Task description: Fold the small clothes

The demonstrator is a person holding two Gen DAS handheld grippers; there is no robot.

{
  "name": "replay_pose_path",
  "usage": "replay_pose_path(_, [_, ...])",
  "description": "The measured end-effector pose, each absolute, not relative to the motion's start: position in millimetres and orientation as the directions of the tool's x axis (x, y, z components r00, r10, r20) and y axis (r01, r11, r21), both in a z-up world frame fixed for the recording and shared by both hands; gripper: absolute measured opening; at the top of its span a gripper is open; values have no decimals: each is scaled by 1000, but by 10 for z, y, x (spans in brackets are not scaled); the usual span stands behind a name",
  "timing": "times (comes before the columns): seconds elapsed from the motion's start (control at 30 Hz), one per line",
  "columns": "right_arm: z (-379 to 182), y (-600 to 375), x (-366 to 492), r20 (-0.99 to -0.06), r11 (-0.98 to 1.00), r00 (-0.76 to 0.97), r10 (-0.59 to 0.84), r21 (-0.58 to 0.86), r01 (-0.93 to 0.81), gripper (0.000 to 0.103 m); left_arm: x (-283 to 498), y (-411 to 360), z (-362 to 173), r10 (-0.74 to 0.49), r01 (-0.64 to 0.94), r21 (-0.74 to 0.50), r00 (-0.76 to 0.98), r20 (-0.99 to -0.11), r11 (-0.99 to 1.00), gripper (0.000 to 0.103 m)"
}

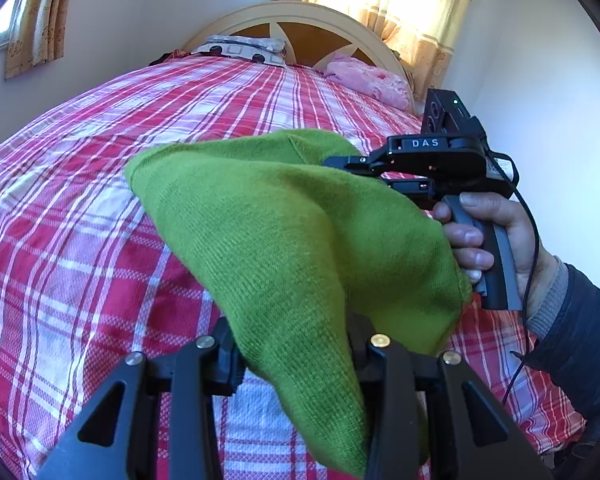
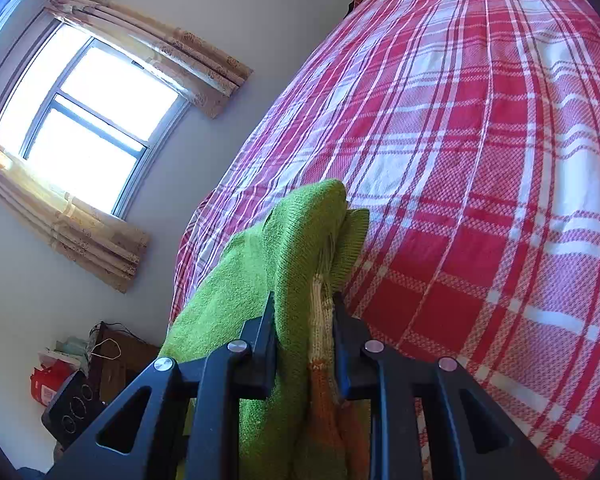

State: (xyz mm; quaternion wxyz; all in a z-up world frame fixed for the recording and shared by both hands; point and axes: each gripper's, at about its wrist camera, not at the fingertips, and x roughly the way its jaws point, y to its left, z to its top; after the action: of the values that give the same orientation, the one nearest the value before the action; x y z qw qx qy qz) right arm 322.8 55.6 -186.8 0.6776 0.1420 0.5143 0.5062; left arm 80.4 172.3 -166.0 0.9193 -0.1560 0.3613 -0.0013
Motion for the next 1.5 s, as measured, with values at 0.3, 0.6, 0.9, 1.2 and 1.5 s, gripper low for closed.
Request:
replay_pose_path(0.3, [-1860,729,3154,-562,437,-68,824,707,-556,23,664,1823,-1714,-110,-126,-297,741,-663,946,38])
replay_pose_path(0.6, [-1953,788,3125,-590,464,-54,806,685,-562,23,618,1812,-1859,-113,-127,-302,740,-663,945,43])
replay_pose_path(0.9, [-1881,623,3050,-635,560,93,767,592,-580,30,397,1809,-1637,-80,-128,-273,766,-637,954,55])
replay_pose_path(1.2, [-1383,433,2273,-555,384,34,831,529,-757,53,524,2051,-1508,140,-280,-158,801,-582,947,78])
replay_pose_path(1.5, [-1767,382,1975,-669,463,77,739,422,-779,42,661,2180,-1797,176,-325,-106,727,-664,940,84])
